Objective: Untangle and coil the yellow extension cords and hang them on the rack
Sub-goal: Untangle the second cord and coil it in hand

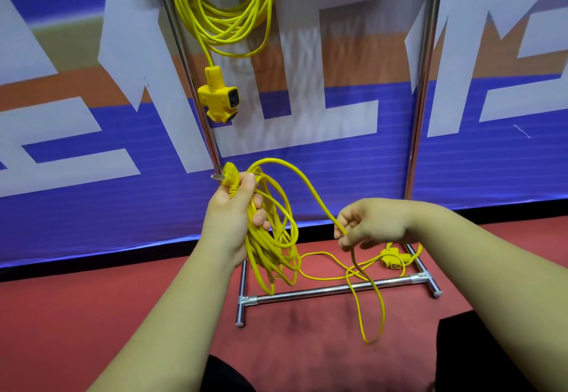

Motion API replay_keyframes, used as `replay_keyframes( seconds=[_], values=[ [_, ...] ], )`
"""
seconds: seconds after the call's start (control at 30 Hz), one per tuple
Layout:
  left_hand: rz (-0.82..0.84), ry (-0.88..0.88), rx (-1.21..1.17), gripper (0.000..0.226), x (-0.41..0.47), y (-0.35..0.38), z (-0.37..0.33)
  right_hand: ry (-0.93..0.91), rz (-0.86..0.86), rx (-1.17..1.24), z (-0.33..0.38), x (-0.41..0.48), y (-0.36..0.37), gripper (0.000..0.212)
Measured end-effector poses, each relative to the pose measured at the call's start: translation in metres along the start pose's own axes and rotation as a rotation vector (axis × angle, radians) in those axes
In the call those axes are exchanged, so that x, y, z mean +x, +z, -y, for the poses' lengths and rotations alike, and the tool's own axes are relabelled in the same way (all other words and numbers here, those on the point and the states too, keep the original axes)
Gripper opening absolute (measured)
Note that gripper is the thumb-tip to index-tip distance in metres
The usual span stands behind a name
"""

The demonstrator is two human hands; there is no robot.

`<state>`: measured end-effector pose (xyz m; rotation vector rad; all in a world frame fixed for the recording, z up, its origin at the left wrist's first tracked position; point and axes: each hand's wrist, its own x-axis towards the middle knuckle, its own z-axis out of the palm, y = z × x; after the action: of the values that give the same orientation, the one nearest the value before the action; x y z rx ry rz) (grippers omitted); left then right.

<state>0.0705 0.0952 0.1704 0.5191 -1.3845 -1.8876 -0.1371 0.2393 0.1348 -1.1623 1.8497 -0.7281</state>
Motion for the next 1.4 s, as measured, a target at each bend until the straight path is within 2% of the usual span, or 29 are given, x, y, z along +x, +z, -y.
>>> replay_keyframes(
  seconds=[0.1,0.23,0.37,0.57,0.9,0.97,1.07,1.17,1.3,1.4],
  values=[
    [-0.068,-0.016,-0.051,0.015,0.004,-0.007,0.000,-0.030,-0.070,0.025,0.002,0.001,0.000,0.013],
    [-0.111,-0.061,-0.013,0.013,0.012,-0.018,0.007,-0.117,-0.264,0.223,0.017,-0.009,-0.004,0.011],
    [-0.054,-0.104,0.111,0.014,0.007,-0.016,0.018,-0.224,-0.416,0.271,0.043,-0.024,-0.008,0.014],
    [0.046,-0.222,0.160,0.018,-0.002,0.001,0.034,-0.312,-0.503,0.443,0.065,-0.033,0.003,0.019],
    [0.197,-0.269,0.214,0.025,-0.010,0.024,0.051,-0.386,-0.590,0.700,0.067,-0.031,0.010,0.036],
    [0.216,-0.278,0.218,0.025,-0.011,0.025,0.053,-0.393,-0.590,0.698,0.066,-0.031,0.011,0.033],
    [0.243,-0.273,0.242,0.014,-0.010,0.027,0.053,-0.398,-0.583,0.691,0.065,-0.031,0.012,0.026],
    [0.251,-0.262,0.259,0.016,-0.009,0.028,0.054,-0.391,-0.565,0.675,0.065,-0.031,0.011,0.023],
    [0.229,-0.264,0.246,0.013,-0.009,0.029,0.053,-0.390,-0.519,0.664,0.064,-0.032,0.010,0.019],
    [0.148,-0.263,0.191,0.022,-0.003,0.025,0.050,-0.402,-0.486,0.764,0.065,-0.035,0.008,0.013]
  ],
)
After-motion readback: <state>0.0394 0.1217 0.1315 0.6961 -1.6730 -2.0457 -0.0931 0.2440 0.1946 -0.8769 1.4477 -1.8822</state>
